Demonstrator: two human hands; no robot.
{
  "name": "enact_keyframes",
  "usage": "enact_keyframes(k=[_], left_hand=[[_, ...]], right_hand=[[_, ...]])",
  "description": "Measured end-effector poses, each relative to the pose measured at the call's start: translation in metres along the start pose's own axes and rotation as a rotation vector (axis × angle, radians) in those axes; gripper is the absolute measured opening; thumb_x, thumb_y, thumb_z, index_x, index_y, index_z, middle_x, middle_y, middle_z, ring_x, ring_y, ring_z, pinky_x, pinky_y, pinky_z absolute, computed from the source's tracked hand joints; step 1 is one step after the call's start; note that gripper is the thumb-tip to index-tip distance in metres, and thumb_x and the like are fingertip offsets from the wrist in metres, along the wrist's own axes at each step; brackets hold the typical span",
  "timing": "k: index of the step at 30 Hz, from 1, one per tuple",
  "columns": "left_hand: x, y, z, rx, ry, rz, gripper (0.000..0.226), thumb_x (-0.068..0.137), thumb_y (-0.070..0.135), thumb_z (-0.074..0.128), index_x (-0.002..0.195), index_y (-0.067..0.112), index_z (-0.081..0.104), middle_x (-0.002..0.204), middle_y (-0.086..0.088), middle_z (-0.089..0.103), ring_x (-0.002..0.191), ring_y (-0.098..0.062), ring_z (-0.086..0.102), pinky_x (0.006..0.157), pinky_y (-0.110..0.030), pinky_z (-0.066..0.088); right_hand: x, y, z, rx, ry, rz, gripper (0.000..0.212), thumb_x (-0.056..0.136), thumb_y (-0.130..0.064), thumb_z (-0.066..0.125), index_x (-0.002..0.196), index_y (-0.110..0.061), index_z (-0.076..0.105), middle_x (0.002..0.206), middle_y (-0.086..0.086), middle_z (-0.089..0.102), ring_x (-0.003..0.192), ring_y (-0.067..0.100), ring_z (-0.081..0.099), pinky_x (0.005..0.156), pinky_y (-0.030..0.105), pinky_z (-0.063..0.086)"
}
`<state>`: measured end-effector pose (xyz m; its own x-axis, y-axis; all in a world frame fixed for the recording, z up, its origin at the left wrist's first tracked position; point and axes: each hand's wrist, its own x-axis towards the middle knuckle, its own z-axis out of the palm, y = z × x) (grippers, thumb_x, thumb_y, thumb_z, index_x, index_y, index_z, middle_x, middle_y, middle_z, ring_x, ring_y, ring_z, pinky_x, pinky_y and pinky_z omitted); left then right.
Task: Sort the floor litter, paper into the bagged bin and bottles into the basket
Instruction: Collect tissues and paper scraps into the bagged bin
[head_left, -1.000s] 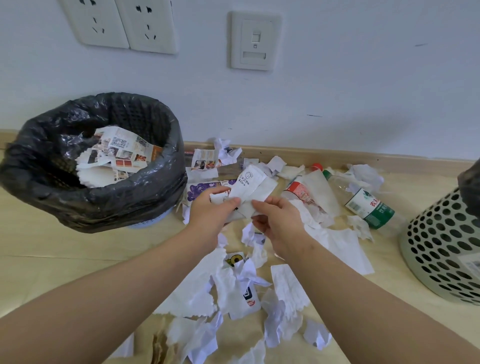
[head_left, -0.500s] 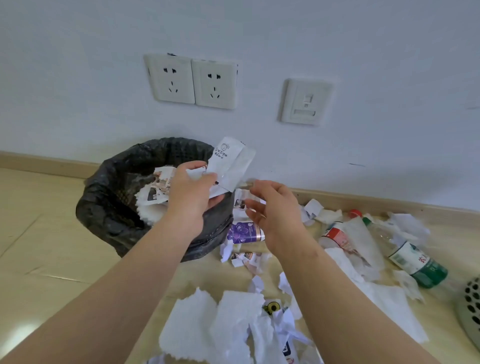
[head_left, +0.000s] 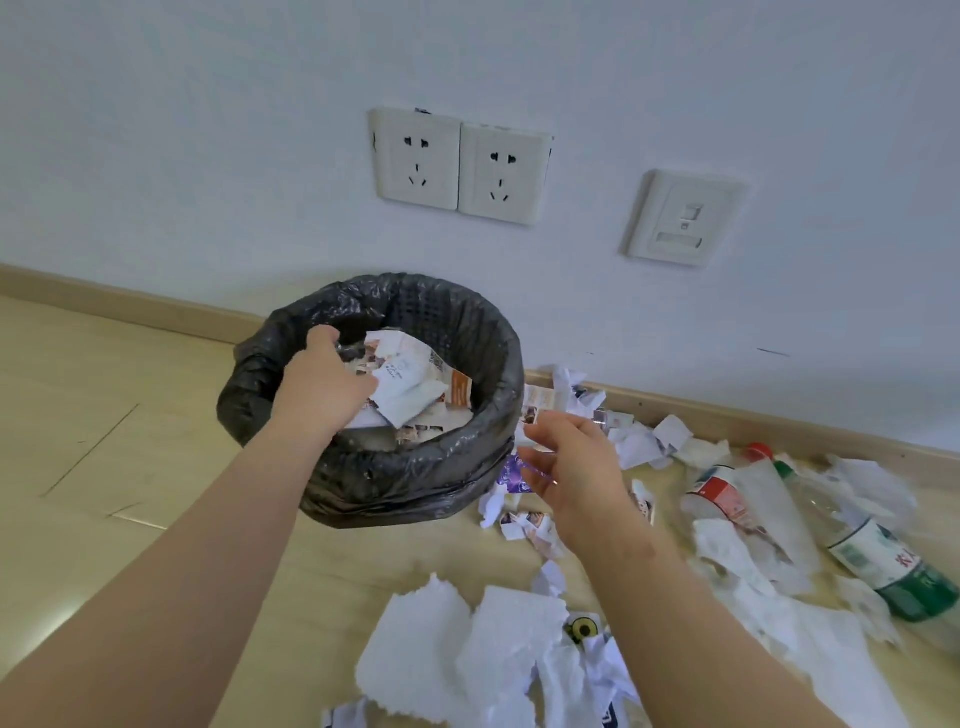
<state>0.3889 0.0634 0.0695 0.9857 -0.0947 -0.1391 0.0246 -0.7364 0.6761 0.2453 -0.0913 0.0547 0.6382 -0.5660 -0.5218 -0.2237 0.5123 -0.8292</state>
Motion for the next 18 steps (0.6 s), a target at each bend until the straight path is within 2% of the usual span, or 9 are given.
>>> enact_keyframes(k=[3, 6, 12, 16, 18], left_hand=[[-0.004, 0.003, 0.005, 0.247, 0.053, 0.077, 0.055, 0.089, 0.026, 0.057, 0.138, 0.019, 0.034, 0.141, -0.014, 0.035, 0.125, -0.037, 0.037, 0.099, -0.046, 0.036], [-0.014, 0.012, 0.011, 0.355, 0.099, 0.166, 0.043, 0.093, 0.030, 0.052, 0.133, 0.021, 0.042, 0.140, -0.009, 0.039, 0.127, -0.034, 0.036, 0.100, -0.048, 0.036], [-0.047, 0.037, 0.040, 0.216, 0.055, 0.560, 0.029, 0.092, 0.023, 0.053, 0.121, 0.017, 0.056, 0.130, -0.003, 0.050, 0.122, -0.023, 0.041, 0.100, -0.034, 0.035], [-0.078, 0.051, 0.068, 0.144, -0.040, 0.786, 0.023, 0.092, 0.019, 0.054, 0.113, 0.016, 0.062, 0.118, 0.001, 0.054, 0.109, -0.016, 0.043, 0.087, -0.019, 0.029], [-0.091, 0.054, 0.086, 0.131, -0.116, 0.846, 0.021, 0.092, 0.018, 0.054, 0.111, 0.016, 0.063, 0.115, 0.003, 0.055, 0.103, -0.015, 0.045, 0.083, -0.016, 0.026]], right_hand=[[0.001, 0.003, -0.003, -0.011, 0.010, 0.016, 0.008, 0.092, -0.010, 0.052, 0.087, -0.015, 0.053, 0.087, 0.006, 0.058, 0.067, 0.017, 0.053, 0.061, 0.028, 0.047], [0.002, 0.004, -0.010, -0.022, 0.015, 0.024, 0.008, 0.093, -0.011, 0.051, 0.088, -0.016, 0.054, 0.087, 0.006, 0.059, 0.066, 0.016, 0.054, 0.062, 0.028, 0.047], [0.007, 0.010, -0.030, -0.044, 0.074, 0.053, 0.010, 0.091, -0.005, 0.051, 0.089, -0.015, 0.055, 0.082, 0.004, 0.058, 0.068, 0.015, 0.055, 0.062, 0.027, 0.047], [0.009, 0.014, -0.055, -0.050, 0.120, 0.060, 0.012, 0.093, -0.008, 0.049, 0.085, -0.015, 0.052, 0.084, 0.004, 0.058, 0.069, 0.015, 0.054, 0.065, 0.027, 0.047], [0.012, 0.018, -0.071, -0.067, 0.156, 0.060, 0.012, 0.093, -0.008, 0.048, 0.084, -0.015, 0.052, 0.084, 0.004, 0.058, 0.069, 0.016, 0.054, 0.064, 0.027, 0.047]])
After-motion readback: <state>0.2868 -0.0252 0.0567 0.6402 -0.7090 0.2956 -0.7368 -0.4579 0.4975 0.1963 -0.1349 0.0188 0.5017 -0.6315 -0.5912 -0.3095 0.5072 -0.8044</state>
